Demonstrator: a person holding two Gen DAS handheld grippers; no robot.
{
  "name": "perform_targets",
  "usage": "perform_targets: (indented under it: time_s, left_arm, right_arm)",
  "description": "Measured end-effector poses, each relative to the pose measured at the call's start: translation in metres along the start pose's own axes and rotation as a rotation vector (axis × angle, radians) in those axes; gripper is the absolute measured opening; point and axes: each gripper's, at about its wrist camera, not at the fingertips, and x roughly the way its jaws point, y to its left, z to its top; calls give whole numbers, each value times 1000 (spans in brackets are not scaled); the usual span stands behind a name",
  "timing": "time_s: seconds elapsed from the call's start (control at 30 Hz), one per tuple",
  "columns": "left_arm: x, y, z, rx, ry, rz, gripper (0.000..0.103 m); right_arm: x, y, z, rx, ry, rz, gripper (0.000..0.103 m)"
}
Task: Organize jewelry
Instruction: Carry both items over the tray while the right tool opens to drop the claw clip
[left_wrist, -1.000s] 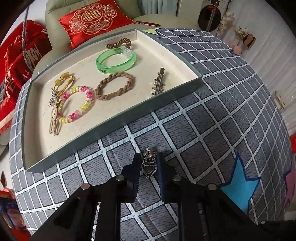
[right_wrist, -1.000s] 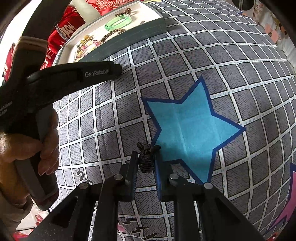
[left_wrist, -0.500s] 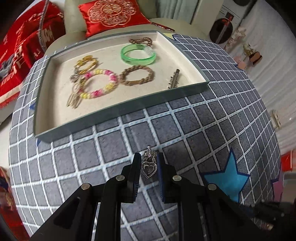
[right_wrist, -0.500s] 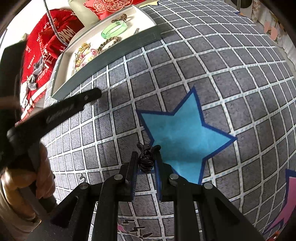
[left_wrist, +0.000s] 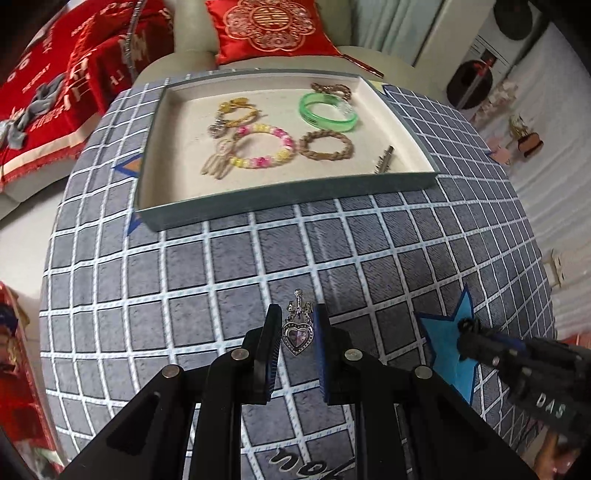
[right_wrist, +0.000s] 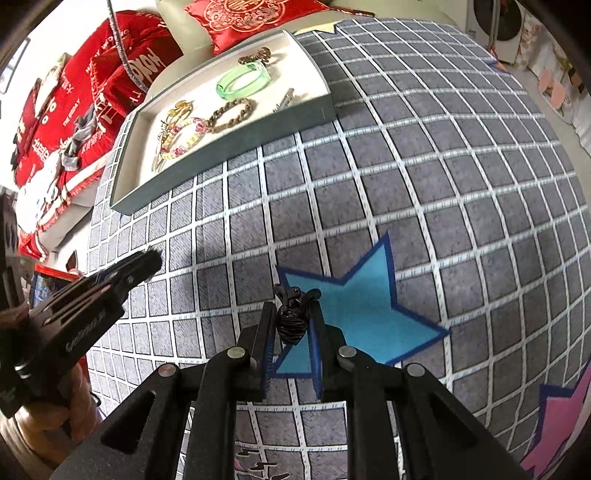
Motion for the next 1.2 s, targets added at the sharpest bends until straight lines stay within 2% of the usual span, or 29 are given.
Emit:
perform_targets:
  time_s: [0.7,1.2]
  left_arm:
    - [-27,34,25,-81,-81,28,32]
    - [-28,49,90,-86,-161,50,32]
  right_arm:
    - [-11,21,73,-127,-51,-13,18]
    - [-14,24,140,-140,-94,16,18]
